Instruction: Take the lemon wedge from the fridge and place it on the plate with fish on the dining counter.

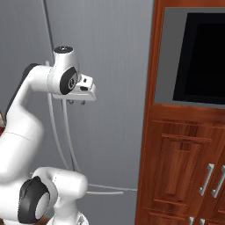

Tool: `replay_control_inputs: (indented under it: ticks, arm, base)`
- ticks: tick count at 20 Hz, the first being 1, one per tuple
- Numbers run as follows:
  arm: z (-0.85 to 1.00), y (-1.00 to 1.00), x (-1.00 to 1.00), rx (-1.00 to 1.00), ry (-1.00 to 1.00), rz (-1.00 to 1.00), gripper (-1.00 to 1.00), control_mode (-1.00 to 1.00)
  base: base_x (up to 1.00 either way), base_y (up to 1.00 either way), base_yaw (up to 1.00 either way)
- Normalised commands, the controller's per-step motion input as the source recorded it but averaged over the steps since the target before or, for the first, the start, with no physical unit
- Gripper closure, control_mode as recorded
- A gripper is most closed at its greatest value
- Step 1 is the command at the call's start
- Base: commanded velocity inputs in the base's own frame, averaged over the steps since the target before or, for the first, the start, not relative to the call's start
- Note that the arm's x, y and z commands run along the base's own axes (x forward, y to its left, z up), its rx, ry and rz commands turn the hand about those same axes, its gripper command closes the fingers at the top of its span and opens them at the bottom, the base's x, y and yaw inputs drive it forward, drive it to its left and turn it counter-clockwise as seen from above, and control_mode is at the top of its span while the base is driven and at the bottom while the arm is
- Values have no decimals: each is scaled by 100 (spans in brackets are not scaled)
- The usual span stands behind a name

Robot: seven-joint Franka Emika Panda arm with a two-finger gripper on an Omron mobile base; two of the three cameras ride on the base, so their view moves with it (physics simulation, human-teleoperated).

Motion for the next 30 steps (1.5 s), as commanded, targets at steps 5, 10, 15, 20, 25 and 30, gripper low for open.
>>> replay_control_inputs:
  ticks: [5, 10, 15, 20, 25, 30]
  arm:
    - [-3, 0, -11, 0, 0, 0, -100, -100]
    - [0, 2, -4, 1, -1, 0, -100, -100]
    - [-7, 39, 1, -1, 0, 0, -100, 100]
    - [0, 0, 0, 0, 0, 0, -100, 100]
    - [0, 0, 0, 0, 0, 0, -100, 100]
    - [0, 0, 0, 0, 0, 0, -100, 100]
  base:
    - [0, 0, 0]
    - [0, 0, 0]
    - [2, 39, 0]
    - [-40, 48, 1]
    - [-52, 1, 0]
    - [-47, -24, -1]
